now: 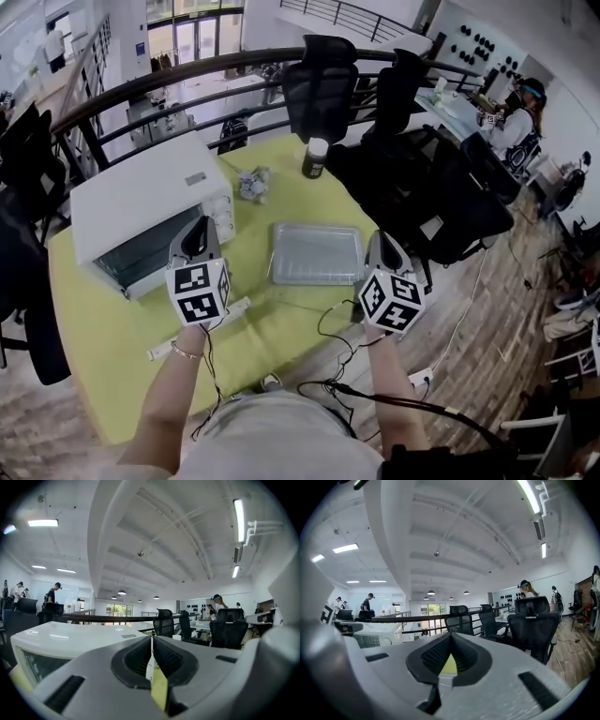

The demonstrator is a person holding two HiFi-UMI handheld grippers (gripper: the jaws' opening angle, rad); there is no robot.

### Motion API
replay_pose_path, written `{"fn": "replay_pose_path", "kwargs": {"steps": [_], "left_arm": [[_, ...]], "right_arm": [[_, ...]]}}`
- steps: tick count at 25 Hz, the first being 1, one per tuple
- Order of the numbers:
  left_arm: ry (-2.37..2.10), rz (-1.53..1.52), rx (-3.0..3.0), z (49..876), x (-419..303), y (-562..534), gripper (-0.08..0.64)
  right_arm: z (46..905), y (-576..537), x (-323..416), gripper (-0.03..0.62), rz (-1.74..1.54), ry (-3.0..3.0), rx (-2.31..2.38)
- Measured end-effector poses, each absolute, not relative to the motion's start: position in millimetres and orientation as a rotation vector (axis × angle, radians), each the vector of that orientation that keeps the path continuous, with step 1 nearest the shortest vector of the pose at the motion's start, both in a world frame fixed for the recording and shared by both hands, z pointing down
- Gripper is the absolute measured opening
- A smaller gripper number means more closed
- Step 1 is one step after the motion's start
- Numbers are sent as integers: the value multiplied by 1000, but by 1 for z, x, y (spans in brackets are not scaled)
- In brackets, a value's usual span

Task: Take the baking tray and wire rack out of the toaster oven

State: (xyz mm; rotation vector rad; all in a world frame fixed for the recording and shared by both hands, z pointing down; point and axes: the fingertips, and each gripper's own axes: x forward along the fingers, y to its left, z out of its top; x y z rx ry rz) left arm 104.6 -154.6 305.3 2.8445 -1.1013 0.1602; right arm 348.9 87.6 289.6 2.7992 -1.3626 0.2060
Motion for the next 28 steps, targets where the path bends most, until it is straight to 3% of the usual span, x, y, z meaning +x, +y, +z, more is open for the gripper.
{"fn": "replay_pose_path", "kwargs": {"steps": [28], "left_arm": [[-1096, 211, 2794, 323, 106, -159, 14]], "right_arm": [[307, 68, 345, -2, 288, -1428, 2748]]}}
